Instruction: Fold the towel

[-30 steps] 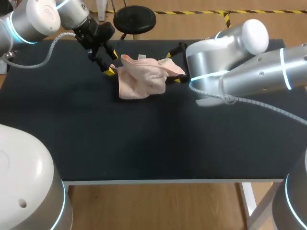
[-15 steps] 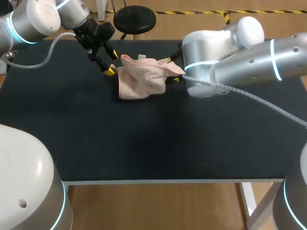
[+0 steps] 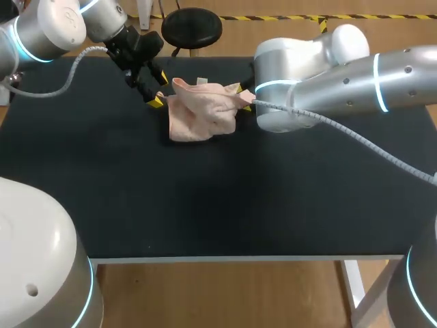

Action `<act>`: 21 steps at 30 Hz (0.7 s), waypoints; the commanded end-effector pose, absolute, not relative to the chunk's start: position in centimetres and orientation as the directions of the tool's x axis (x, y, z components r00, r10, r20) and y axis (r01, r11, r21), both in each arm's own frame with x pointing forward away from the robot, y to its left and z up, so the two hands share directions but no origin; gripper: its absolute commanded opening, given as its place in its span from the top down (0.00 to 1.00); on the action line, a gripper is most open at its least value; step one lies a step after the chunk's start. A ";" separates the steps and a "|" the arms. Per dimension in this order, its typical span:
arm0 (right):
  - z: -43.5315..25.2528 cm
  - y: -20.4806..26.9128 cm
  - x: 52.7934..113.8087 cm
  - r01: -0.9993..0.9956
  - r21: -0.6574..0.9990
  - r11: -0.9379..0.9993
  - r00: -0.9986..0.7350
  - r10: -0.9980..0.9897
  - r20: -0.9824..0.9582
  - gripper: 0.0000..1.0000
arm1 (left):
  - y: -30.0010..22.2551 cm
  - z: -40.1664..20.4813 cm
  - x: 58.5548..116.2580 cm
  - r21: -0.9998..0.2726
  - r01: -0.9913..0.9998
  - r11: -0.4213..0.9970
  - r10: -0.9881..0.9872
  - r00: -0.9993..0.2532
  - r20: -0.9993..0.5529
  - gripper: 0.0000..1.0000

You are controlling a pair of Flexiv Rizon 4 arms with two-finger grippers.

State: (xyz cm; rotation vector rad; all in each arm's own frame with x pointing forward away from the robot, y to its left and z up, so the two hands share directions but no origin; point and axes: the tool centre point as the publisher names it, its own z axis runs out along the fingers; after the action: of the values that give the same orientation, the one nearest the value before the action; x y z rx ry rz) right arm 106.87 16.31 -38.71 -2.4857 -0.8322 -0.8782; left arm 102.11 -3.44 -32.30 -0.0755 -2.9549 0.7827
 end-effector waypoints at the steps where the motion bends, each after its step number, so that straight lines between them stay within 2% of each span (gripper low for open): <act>1: -38.6 16.3 106.6 0.646 -0.124 -0.753 0.609 0.412 0.678 1.00 | -3.4 -32.4 102.1 -0.499 0.027 0.866 0.070 -0.995 0.067 0.00; 10: -37.2 17.2 106.6 0.747 -0.053 -0.663 0.505 0.514 0.694 1.00 | -3.4 -32.4 102.1 -0.499 0.027 0.866 0.070 -0.995 0.067 0.00; 18: -34.2 19.3 107.1 0.912 0.136 -0.387 0.209 0.723 0.658 1.00 | -3.4 -32.4 102.1 -0.499 0.027 0.866 0.070 -0.995 0.067 0.00; 21: -33.1 20.6 107.7 0.928 0.162 -0.336 0.148 0.731 0.666 1.00 | -3.4 -32.4 102.1 -0.499 0.027 0.866 0.070 -0.995 0.067 0.00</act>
State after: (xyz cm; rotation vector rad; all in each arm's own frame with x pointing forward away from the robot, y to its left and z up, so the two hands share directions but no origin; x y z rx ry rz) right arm 106.81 20.36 -34.55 -2.2387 -1.4375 -1.1003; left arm 102.11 -3.43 -32.29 -0.0754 -2.9549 0.7827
